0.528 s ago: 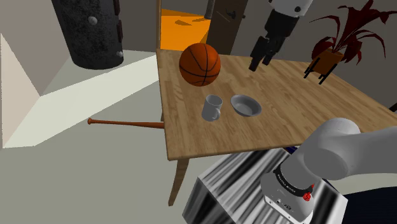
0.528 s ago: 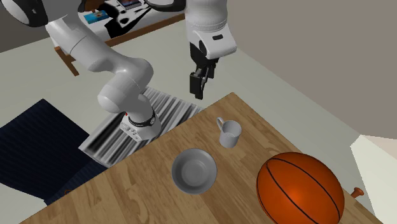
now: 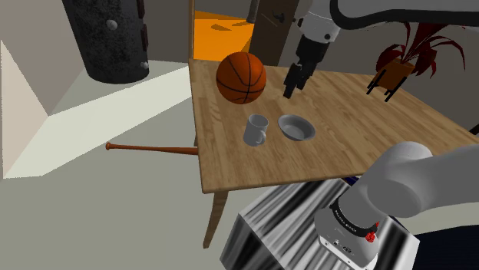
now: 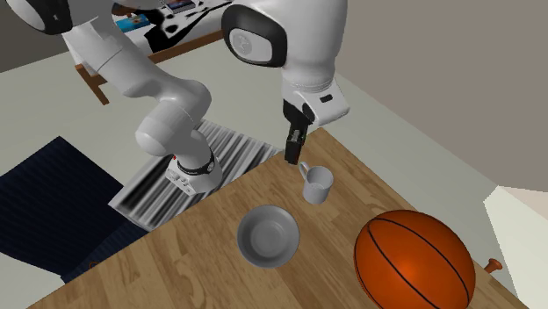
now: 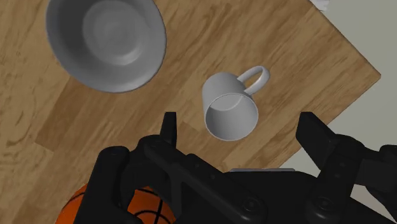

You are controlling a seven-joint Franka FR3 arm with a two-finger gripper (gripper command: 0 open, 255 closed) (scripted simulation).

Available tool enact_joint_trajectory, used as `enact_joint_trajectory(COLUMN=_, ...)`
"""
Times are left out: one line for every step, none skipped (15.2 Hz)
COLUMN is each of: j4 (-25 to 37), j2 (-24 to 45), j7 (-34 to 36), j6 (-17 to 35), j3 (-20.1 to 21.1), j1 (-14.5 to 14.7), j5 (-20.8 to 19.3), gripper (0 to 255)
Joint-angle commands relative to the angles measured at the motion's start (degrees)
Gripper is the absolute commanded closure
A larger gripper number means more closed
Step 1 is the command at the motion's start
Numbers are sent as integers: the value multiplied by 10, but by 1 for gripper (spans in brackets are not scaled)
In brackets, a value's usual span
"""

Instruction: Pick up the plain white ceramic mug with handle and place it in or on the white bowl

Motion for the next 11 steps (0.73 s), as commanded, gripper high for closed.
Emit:
enact_joint_trajectory(j4=-14, j2=30, j7=-24, j6=40, j3=-7, j1=4, j5=-3, gripper=0)
enact_joint_trajectory(j4=-18, j2=47, j7=-35, j6=58, j3=-9, j1=6, j5=-4, gripper=0)
enact_joint_trajectory(j4=-21, j2=64, j7=-46, j6=76, j3=-12, j1=8, j5=-5, gripper=0)
enact_joint_trajectory(j4=-23, j2=83, j7=-57, j6=94, j3=-15, j1=10, j5=-6, gripper=0)
enact_joint_trajectory(j4=-24, j2=102, j7=-68, j6=112, j3=-17, j1=12, j5=-6, gripper=0)
enact_joint_trajectory(j4=-24, j2=121, j7=-79, j6=129, j3=-20, j1=14, j5=-7, gripper=0)
enact_joint_trajectory(j4=-24, j2=141, j7=-90, j6=146, j3=-22, j1=17, j5=-7, gripper=0)
enact_joint_trajectory(j4=-23, j2=161, j7=-101, j6=163, j3=-24, j1=19, j5=-7, gripper=0)
enact_joint_trajectory(j4=-21, j2=182, j7=-112, j6=179, j3=-26, j1=20, j5=-7, gripper=0)
enact_joint_trajectory(j4=-18, j2=204, j7=-123, j6=195, j3=-27, j1=22, j5=-7, gripper=0)
enact_joint_trajectory(j4=-15, j2=225, j7=-133, j6=211, j3=-28, j1=24, j5=-6, gripper=0)
